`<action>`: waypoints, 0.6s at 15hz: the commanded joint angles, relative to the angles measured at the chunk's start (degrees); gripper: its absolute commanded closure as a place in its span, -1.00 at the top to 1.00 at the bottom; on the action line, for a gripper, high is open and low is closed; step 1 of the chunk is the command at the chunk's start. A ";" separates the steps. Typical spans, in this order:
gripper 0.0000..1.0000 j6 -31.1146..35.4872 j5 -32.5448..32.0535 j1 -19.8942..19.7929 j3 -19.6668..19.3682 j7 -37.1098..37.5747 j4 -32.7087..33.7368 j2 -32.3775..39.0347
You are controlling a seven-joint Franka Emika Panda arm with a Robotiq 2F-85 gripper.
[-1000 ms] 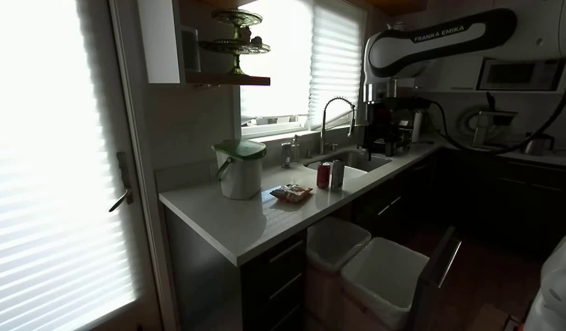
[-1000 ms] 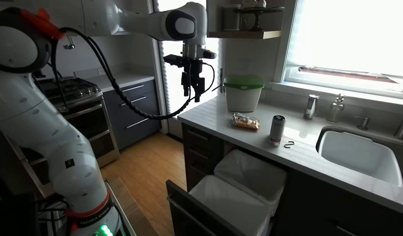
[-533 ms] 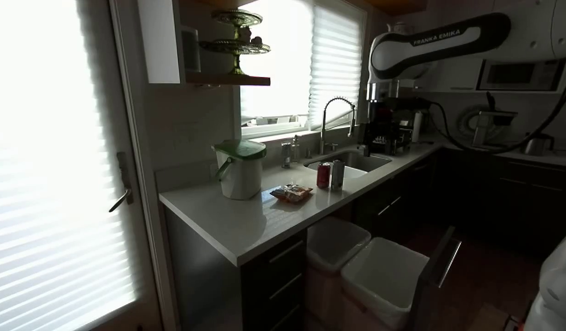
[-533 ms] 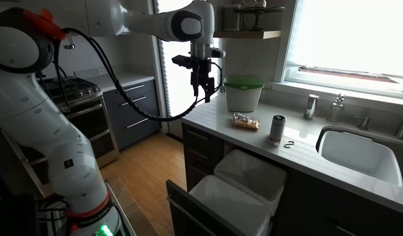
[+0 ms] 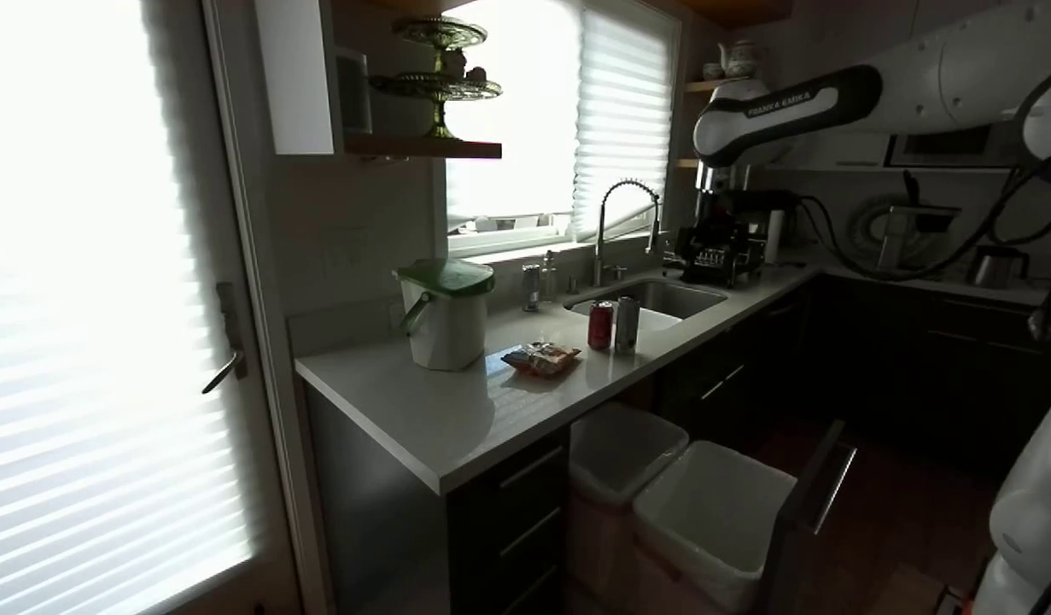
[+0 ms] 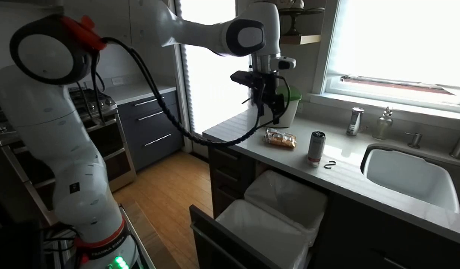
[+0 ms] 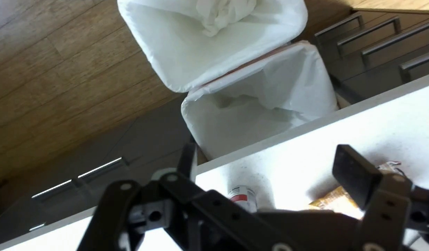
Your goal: Throw the white can in the second bin
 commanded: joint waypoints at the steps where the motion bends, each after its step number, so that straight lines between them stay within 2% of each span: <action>1: 1.00 2.09 -3.44 -1.21 -1.25 -3.66 7.74 7.50; 7: 1.00 12.90 -2.93 -2.76 -1.88 -4.29 14.97 16.73; 9: 1.00 17.30 -0.99 -3.29 -1.59 -4.16 16.34 19.32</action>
